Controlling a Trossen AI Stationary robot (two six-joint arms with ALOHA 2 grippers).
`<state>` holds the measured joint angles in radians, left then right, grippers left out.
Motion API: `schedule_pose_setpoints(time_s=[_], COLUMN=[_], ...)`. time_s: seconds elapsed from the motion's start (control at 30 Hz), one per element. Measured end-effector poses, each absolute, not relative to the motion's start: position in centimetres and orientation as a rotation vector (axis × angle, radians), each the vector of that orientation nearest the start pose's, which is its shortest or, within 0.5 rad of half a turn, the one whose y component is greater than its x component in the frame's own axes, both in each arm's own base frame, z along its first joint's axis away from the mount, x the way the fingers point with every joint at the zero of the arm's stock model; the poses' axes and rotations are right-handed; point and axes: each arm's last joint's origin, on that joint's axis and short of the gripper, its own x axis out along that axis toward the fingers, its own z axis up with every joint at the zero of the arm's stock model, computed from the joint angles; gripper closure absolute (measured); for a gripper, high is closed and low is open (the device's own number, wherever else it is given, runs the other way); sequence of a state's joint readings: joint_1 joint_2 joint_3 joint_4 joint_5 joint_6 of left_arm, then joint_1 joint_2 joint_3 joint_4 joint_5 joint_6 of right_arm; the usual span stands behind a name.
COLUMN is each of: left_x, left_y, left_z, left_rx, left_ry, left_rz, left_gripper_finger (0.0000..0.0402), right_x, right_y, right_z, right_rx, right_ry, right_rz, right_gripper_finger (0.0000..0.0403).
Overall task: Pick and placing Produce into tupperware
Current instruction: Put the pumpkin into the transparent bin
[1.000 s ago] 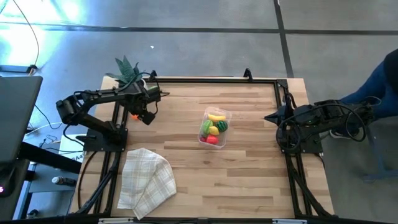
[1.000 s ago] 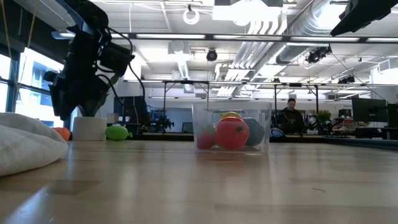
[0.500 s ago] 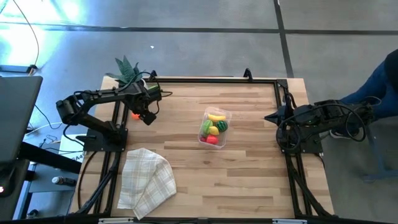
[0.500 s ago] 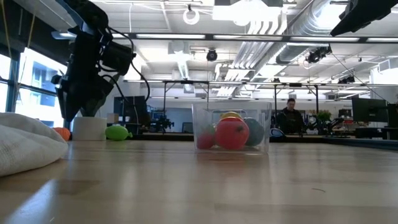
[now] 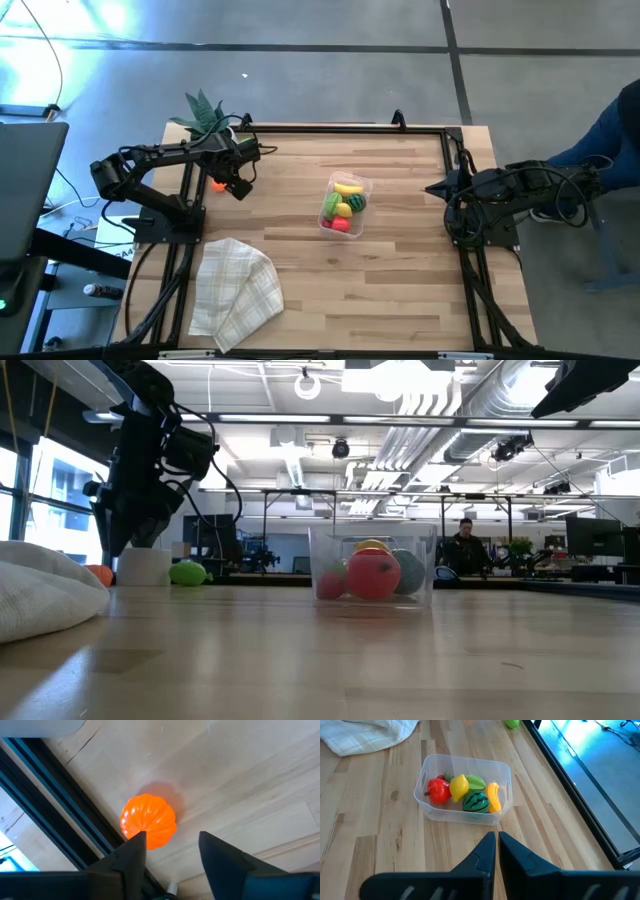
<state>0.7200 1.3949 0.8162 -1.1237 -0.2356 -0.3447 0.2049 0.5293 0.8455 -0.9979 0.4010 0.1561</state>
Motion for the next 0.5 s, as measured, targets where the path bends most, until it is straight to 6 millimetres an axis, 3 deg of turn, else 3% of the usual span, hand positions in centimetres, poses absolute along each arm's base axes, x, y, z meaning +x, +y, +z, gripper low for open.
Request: schedule_pose_setpoints(time_s=[0.33, 0.5], left_x=[14.29, 14.15], left_y=[13.6, 13.6], left_z=[18.53, 18.57], left_rx=[-0.584, -0.539], left_ry=[1.635, 1.665], left_rz=[0.986, 0.977], left_gripper_finger=[0.0081, 0.003], right_x=[8.03, 8.03], right_y=[0.51, 0.52], right_z=[31.05, 31.05], right_rx=[-0.054, -0.054], right_ry=[0.634, 0.634], right_rz=[-0.238, -0.238], right_gripper_finger=[0.0392, 0.0392])
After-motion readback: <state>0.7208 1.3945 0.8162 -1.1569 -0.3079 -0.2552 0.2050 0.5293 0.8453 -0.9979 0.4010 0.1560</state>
